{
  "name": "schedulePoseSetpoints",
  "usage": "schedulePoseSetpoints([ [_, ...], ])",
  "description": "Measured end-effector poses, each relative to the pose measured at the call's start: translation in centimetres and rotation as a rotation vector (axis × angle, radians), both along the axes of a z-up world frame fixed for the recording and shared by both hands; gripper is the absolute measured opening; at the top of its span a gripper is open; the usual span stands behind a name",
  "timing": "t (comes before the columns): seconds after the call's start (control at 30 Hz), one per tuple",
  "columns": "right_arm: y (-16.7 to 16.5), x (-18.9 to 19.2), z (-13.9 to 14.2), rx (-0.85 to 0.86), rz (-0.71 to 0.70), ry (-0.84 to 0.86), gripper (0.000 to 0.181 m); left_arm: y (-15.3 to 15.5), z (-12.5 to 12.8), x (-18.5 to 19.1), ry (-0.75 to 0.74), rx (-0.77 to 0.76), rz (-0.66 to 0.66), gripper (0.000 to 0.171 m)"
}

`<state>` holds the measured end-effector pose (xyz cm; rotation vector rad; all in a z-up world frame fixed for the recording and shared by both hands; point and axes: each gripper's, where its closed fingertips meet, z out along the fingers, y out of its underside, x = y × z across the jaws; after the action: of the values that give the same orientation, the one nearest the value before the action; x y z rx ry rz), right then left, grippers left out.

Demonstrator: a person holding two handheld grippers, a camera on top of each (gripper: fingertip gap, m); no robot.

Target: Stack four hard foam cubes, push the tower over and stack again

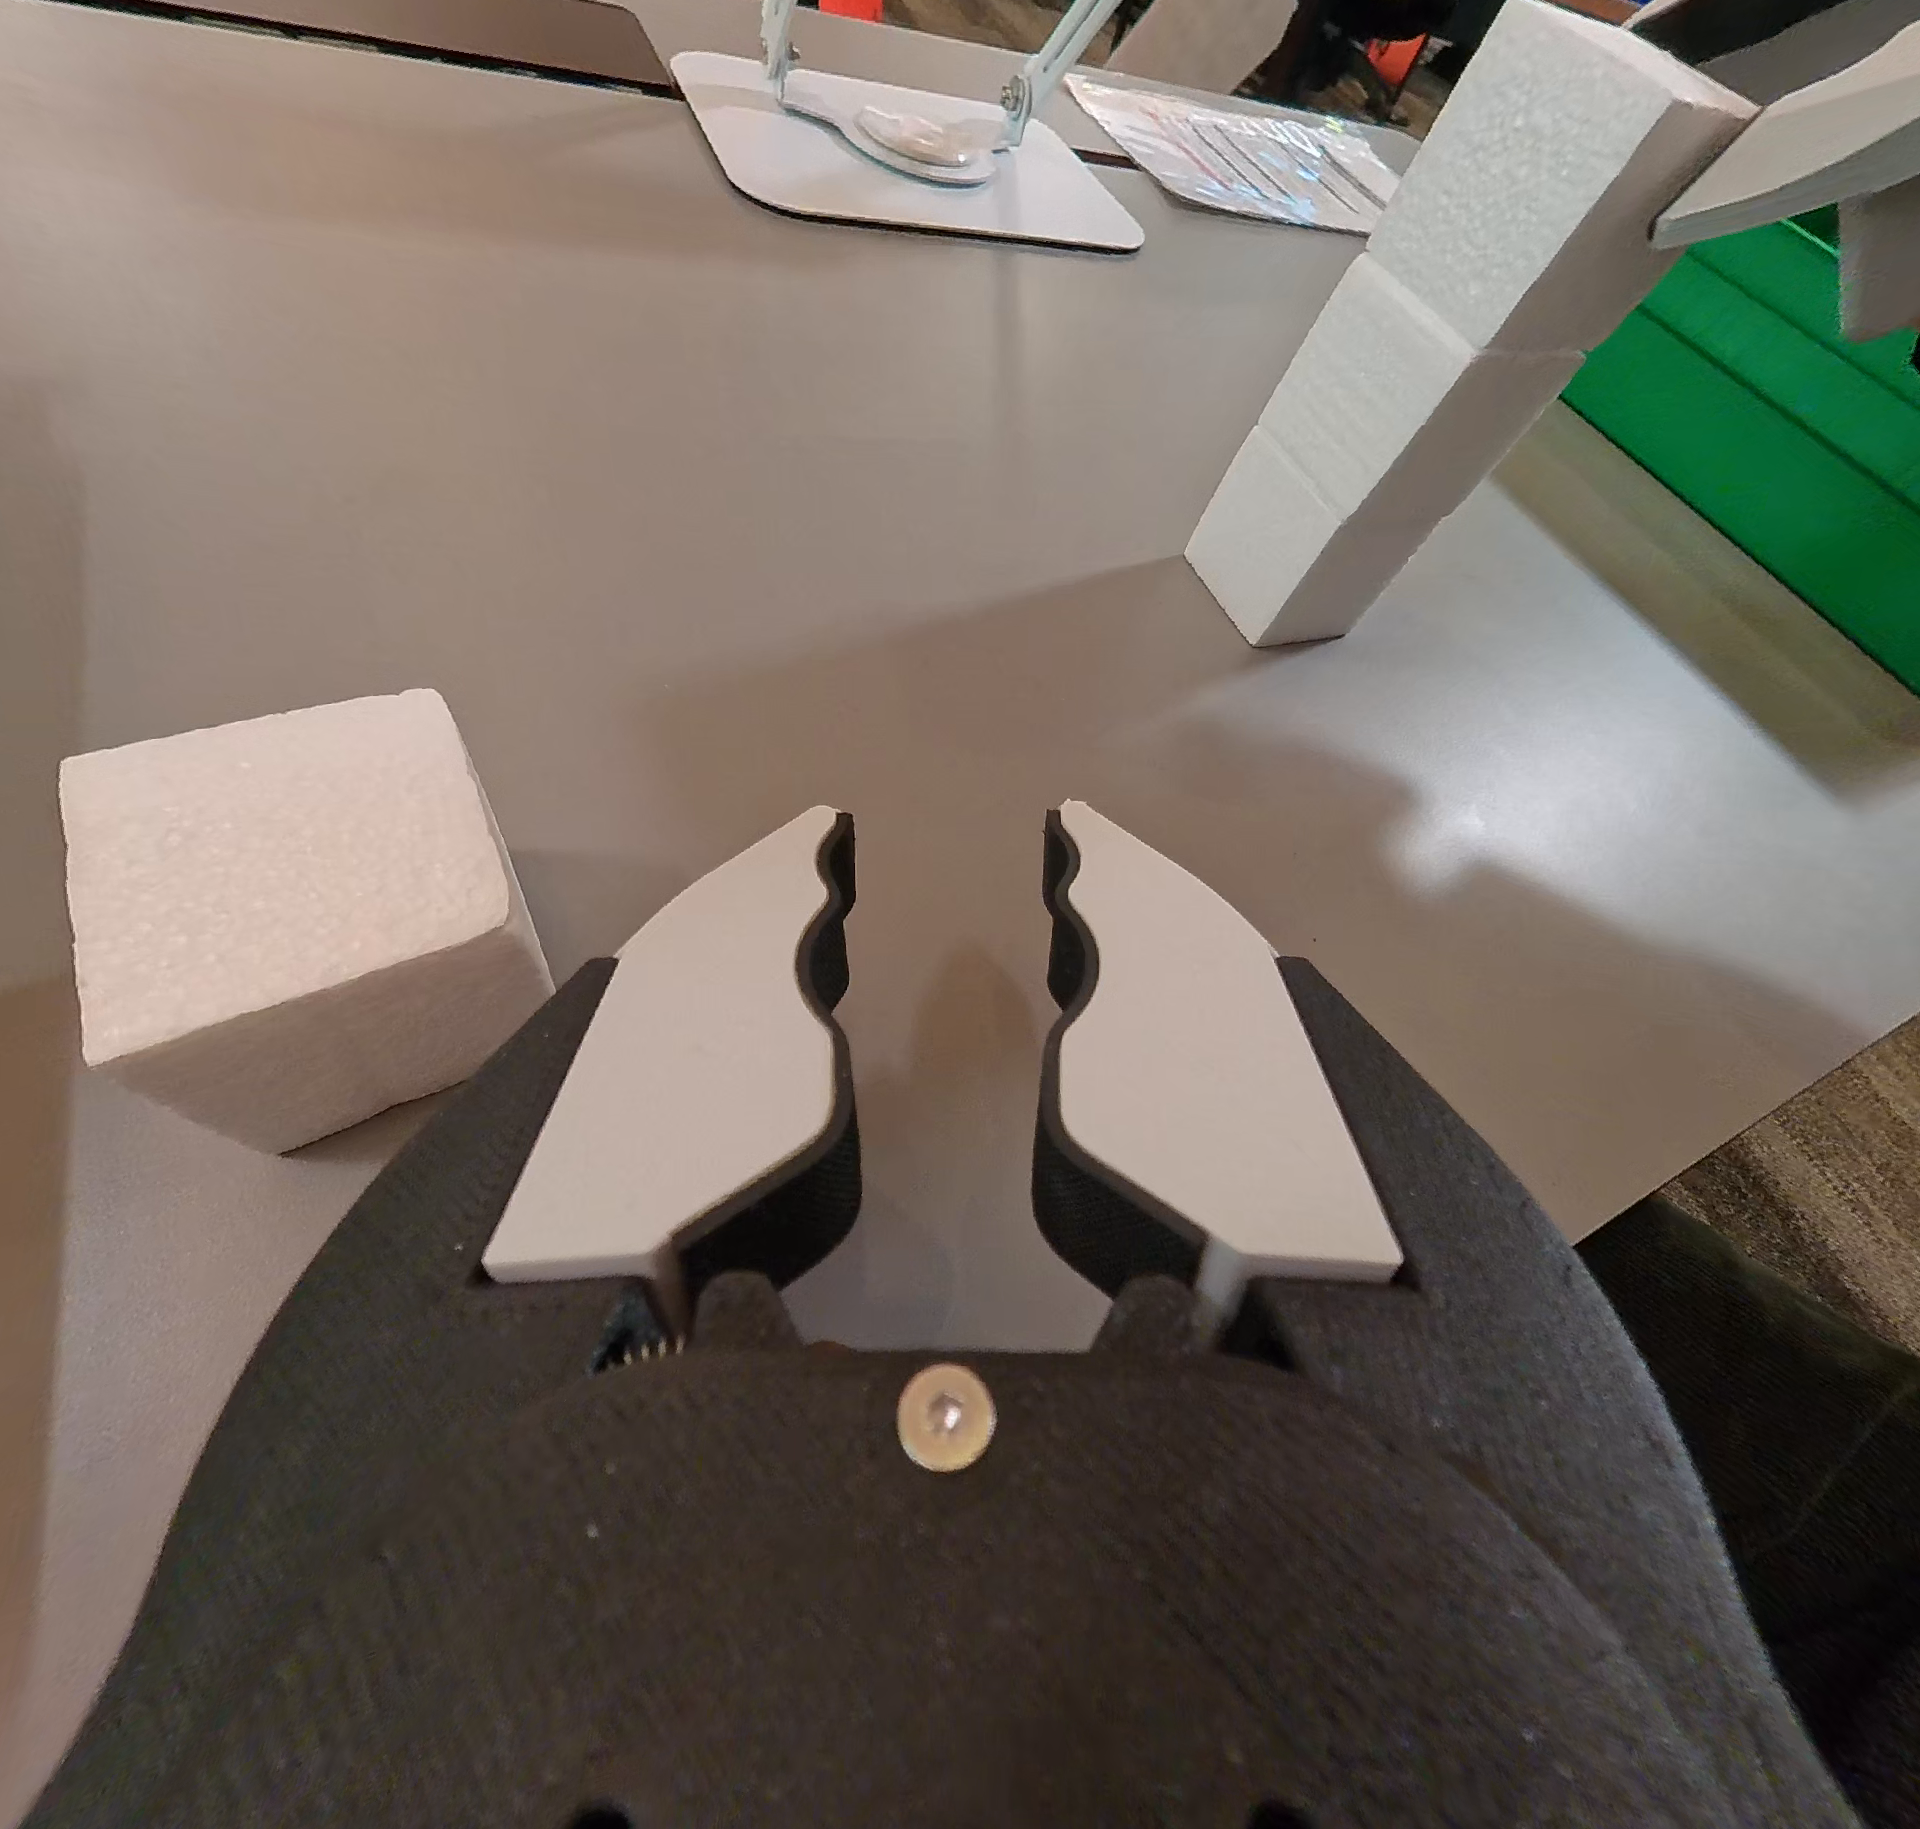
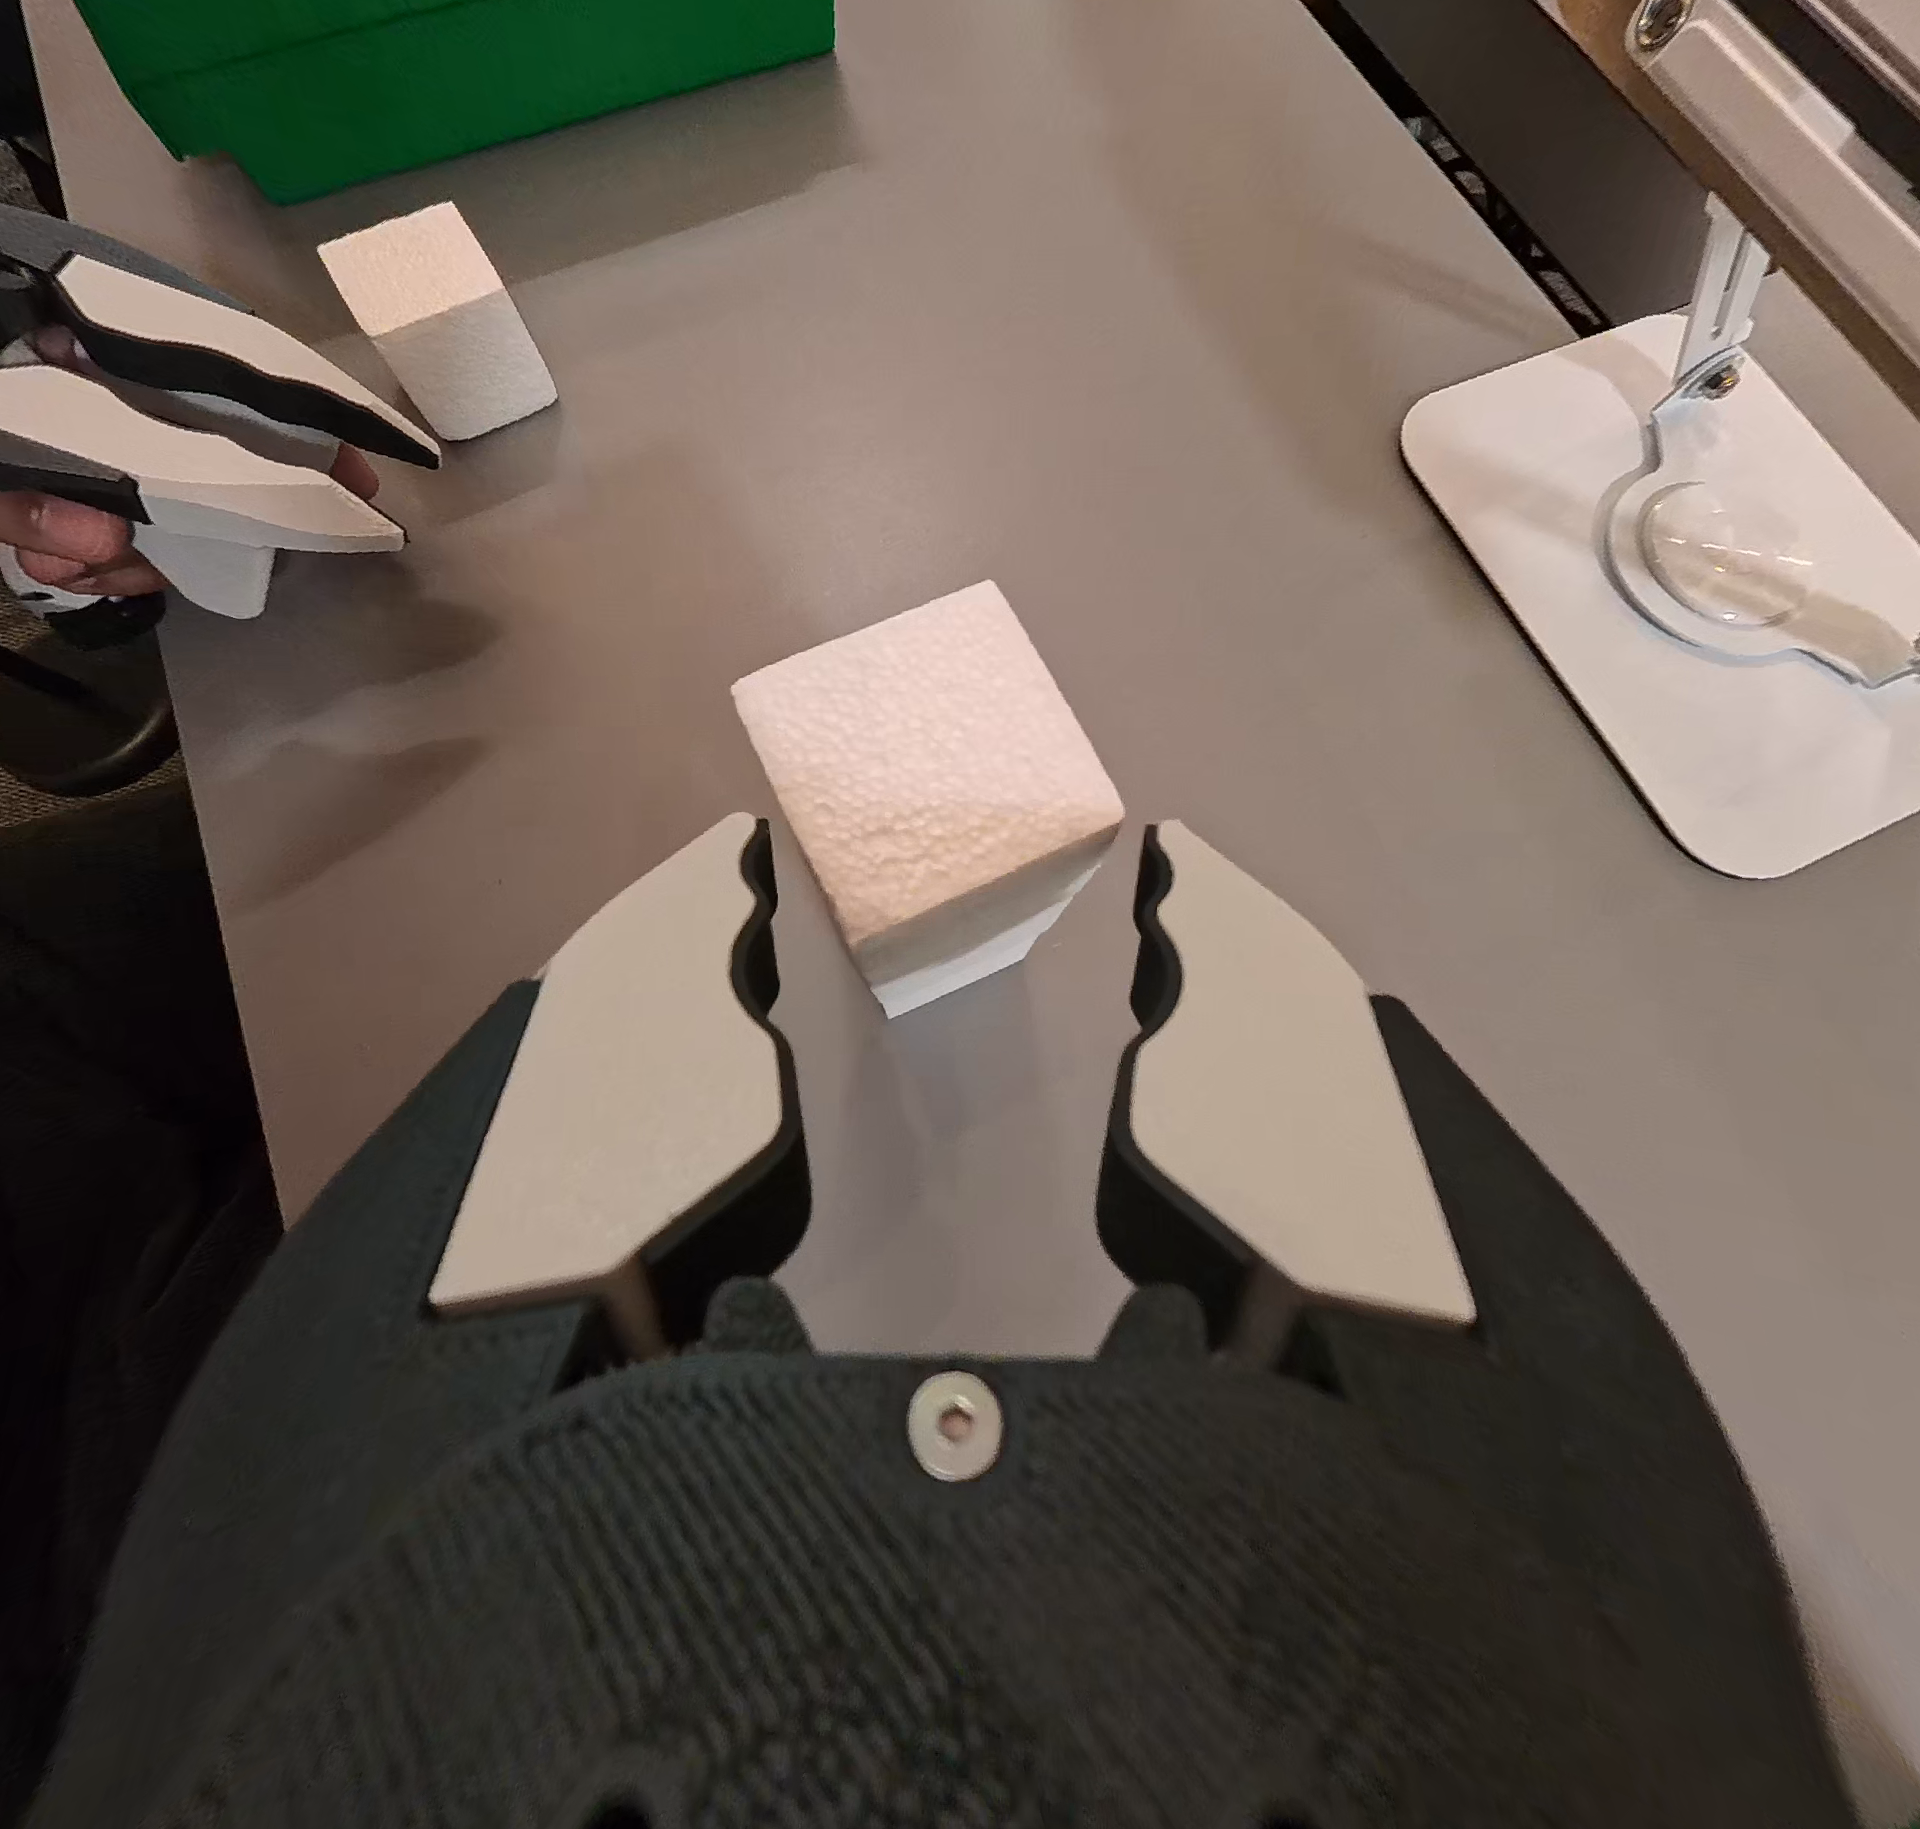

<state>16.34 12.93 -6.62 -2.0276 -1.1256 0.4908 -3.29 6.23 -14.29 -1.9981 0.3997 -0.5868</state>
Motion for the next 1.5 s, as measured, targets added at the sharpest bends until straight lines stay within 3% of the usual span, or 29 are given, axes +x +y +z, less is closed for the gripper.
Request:
schedulePoseSetpoints([
  [0.3,-0.2,0.7,2.2,0.033,-0.013,0.045,0.071,0.0,0.0,0.0,0.003,0.0,0.0,0.035],
  [0.43,-0.9,-0.1,5.1,0.092,-0.007,0.09,0.071,0.0,-0.1,0.0,0.002,-0.003,0.001,0.035],
  [0.6,-2.6,-4.2,9.1,0.16,0.037,0.201,0.07,0.1,0.0,-0.1,0.008,0.002,0.001,0.035],
  [0.8,-5.9,-11.9,9.8,0.186,0.141,0.251,0.07,-0.1,1.9,-0.2,-0.016,0.089,-0.029,0.033],
  [1.0,-8.7,-18.3,6.7,0.132,0.244,0.276,0.07,2.0,5.9,-7.1,-0.148,0.244,0.196,0.023],
  [1.13,-8.5,-21.1,3.1,0.083,0.282,0.227,0.074,1.9,4.9,-11.3,-0.103,0.223,0.309,0.025],
  [1.33,-6.8,-24.9,-2.3,-0.045,0.296,0.248,0.09,-0.6,3.8,-13.2,-0.029,0.206,0.35,0.027],
  [1.5,-4.1,-26.6,-6.8,-0.028,0.26,0.167,0.099,-2.7,2.5,-14.7,0.003,0.156,0.382,0.032],
])
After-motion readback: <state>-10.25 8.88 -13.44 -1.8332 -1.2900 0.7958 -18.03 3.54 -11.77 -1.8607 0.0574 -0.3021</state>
